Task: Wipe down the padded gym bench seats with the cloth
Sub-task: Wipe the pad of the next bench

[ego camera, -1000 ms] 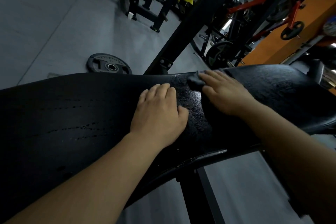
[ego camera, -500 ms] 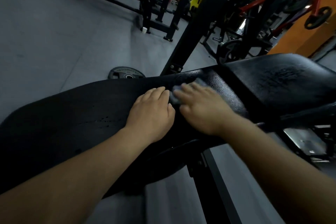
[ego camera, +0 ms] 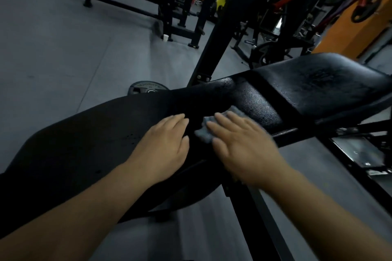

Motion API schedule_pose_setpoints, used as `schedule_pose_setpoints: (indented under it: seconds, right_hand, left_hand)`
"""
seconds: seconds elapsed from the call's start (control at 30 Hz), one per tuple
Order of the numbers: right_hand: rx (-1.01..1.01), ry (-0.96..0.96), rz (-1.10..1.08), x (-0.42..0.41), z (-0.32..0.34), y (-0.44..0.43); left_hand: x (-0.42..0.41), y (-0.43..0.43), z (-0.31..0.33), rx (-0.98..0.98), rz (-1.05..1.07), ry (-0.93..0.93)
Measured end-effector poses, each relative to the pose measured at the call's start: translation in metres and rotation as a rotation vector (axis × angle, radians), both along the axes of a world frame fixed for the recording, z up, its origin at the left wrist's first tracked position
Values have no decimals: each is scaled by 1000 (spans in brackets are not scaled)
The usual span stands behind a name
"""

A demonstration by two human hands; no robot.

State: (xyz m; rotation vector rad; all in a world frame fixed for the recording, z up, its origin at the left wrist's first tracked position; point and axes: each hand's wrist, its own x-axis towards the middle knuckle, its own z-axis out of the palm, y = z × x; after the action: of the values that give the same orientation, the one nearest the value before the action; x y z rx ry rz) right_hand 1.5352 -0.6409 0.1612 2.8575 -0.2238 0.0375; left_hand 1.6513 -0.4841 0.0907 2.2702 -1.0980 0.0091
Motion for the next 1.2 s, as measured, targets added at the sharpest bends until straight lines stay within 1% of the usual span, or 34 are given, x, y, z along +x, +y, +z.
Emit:
schedule_pose_setpoints:
  seconds: [0.07, 0.13, 0.2, 0.27, 0.3, 0.37, 0.47, 0.5, 0.57, 0.6, 0.67, 0.73, 0.83, 0.87, 0.93, 1.0, 1.07, 1.13, 1.2]
  right_hand:
    - [-32, -64, -140, 18, 11, -19]
    - [-36, -109, -270, 44, 4, -6]
    - [-61, -100, -220, 50, -17, 27]
    - [-19, -70, -134, 32, -28, 51]
    - [-9, -54, -135, 25, -26, 50]
    - [-52, -64, -205, 30, -14, 28]
    - [-79, -104, -395, 80, -4, 4]
    - [-81, -115, -400, 93, -10, 11]
    - [-74, -77, -291, 94, -26, 36]
    - [-60, -46, -227, 81, -31, 48]
    - [-22, -3, -168, 51, -28, 53]
    - [-54, -22, -207, 45, -13, 23]
    - [-96, -77, -445, 90, 3, -11]
    - [-108, -86, -458, 106, -1, -7]
    - [-110, -56, -364, 117, -16, 18]
    - [-69, 15, -236, 92, -27, 43]
    - [-39, 34, -200, 65, -19, 39]
    - [-75, -10, -275, 71, -1, 6]
    - [-107, -34, -402, 108, 7, -20]
  left_hand:
    - [-5, 13, -6, -20, -8, 14]
    - [-2, 18, -10, -46, -32, 14]
    - [7, 20, -14, -72, -49, 11]
    - [19, 23, -17, -80, -58, 21]
    - [25, 25, -19, -79, -62, 32]
    - [31, 27, -20, -82, -78, 61]
    - [32, 24, -20, -104, -88, 89]
    - [32, 22, -21, -111, -83, 98]
    - [34, 20, -23, -122, -76, 109]
    - [35, 21, -23, -126, -78, 106]
    - [38, 21, -24, -132, -82, 105]
    - [39, 22, -22, -109, -93, 127]
    - [40, 22, -23, -97, -98, 125]
    - [40, 22, -24, -101, -97, 120]
    - [41, 22, -25, -117, -86, 120]
    - [43, 21, -27, -129, -72, 113]
    - [44, 20, -27, -129, -68, 119]
    - [42, 21, -25, -132, -77, 135]
    - [41, 22, -26, -143, -81, 130]
